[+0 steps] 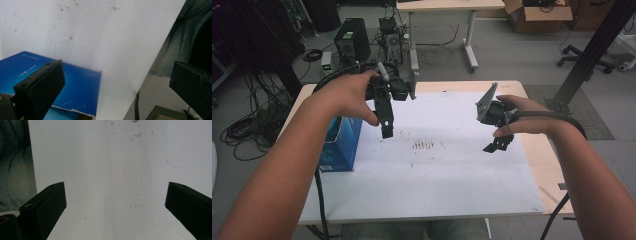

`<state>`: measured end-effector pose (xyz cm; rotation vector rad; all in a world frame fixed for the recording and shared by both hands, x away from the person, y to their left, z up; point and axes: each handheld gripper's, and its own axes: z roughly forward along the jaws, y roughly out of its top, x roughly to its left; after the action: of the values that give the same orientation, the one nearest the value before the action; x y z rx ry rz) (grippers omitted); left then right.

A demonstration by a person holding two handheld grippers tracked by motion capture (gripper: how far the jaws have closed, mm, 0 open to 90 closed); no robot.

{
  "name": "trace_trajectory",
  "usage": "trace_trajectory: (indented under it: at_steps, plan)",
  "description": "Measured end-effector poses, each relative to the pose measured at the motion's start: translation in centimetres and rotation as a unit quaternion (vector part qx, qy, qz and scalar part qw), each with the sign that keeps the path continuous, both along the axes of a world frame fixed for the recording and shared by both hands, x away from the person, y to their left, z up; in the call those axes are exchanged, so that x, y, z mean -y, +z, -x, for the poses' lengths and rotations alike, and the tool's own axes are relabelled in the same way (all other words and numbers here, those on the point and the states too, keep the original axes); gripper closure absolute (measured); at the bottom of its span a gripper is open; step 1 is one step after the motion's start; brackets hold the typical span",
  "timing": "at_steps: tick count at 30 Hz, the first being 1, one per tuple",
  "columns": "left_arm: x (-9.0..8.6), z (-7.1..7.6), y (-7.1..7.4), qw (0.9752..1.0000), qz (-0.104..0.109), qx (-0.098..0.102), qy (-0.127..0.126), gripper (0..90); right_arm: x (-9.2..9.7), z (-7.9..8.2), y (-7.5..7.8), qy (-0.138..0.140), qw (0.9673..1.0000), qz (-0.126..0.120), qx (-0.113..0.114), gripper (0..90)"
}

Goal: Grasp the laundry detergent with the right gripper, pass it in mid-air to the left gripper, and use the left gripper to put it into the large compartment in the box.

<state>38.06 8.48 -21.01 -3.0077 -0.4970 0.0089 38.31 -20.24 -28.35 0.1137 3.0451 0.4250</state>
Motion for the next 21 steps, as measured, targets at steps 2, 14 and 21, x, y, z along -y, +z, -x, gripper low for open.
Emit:
trace_trajectory:
  at_steps: [2, 14, 21]
  plan:
    - [0.1, -0.2, -0.5, 1.0000, 0.002, -0.005, -0.004, 0.4, 0.0, -0.1, -0.2, 0.003, 1.0000, 0.006, -0.004, 3.9]
    - [0.8, -0.8, -1.7, 0.9996, 0.006, -0.012, -0.023, 0.2, -0.2, -1.2, -0.2, 0.010, 0.9995, 0.027, -0.014, 4.1]
    - [0.5, -0.8, -1.9, 0.9996, 0.009, -0.008, -0.024, 0.2, -0.8, -1.5, -0.3, 0.011, 0.9994, 0.030, -0.014, 4.2]
